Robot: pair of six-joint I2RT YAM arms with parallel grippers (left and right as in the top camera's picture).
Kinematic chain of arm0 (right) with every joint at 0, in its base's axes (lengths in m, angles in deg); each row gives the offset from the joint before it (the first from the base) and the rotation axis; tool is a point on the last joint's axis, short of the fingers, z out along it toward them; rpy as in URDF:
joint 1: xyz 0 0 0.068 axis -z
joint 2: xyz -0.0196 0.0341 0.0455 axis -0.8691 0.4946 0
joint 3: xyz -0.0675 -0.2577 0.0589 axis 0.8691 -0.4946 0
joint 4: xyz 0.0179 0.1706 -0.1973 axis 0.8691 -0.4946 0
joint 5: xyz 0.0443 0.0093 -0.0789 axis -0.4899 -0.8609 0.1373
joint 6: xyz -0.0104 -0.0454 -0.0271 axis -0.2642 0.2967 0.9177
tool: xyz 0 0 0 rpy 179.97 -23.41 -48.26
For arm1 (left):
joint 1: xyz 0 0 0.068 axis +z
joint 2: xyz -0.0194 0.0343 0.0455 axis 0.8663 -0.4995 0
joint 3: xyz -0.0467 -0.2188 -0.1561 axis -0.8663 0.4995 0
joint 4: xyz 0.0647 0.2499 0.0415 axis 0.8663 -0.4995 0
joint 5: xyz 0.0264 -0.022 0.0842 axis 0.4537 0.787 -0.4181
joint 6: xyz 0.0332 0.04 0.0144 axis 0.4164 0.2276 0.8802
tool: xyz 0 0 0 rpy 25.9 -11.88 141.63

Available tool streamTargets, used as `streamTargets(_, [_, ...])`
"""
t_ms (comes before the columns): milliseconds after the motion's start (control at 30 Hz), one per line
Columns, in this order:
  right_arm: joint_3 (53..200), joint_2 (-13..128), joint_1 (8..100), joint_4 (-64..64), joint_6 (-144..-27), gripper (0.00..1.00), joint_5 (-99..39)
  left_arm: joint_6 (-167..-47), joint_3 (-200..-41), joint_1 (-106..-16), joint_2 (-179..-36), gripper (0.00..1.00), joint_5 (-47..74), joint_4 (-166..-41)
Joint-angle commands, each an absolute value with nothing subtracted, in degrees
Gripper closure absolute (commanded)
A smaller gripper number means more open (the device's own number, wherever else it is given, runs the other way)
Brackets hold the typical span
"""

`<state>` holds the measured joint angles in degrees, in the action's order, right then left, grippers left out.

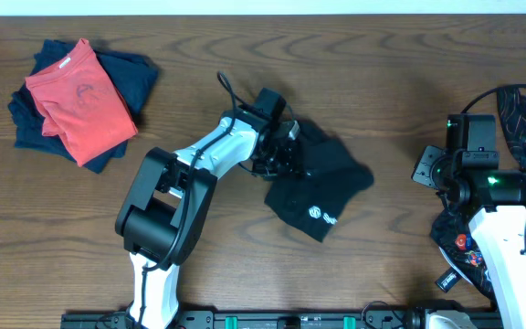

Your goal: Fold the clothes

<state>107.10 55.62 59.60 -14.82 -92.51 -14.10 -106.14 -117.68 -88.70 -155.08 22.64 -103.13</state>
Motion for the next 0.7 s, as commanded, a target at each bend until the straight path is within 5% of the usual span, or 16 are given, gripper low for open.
streamTargets(0, [108.09, 56.06, 60.0, -14.82, -91.44, 0.56, -13.11, -111.37, -118.25, -87.98, -154.22, 0.02, 22.14, -102.82])
streamTargets(333, [108.04, 56.95, 60.0, -15.17, -91.44, 0.55, -13.11, -110.43, -119.19, -81.53, -154.22, 0.02, 22.73, -91.24])
streamTargets(667, [108.04, 59.2, 59.97, -14.89, -91.64, 0.55, -13.31, -103.22, -118.09, -86.75, -154.53, 0.02, 20.98, -90.93])
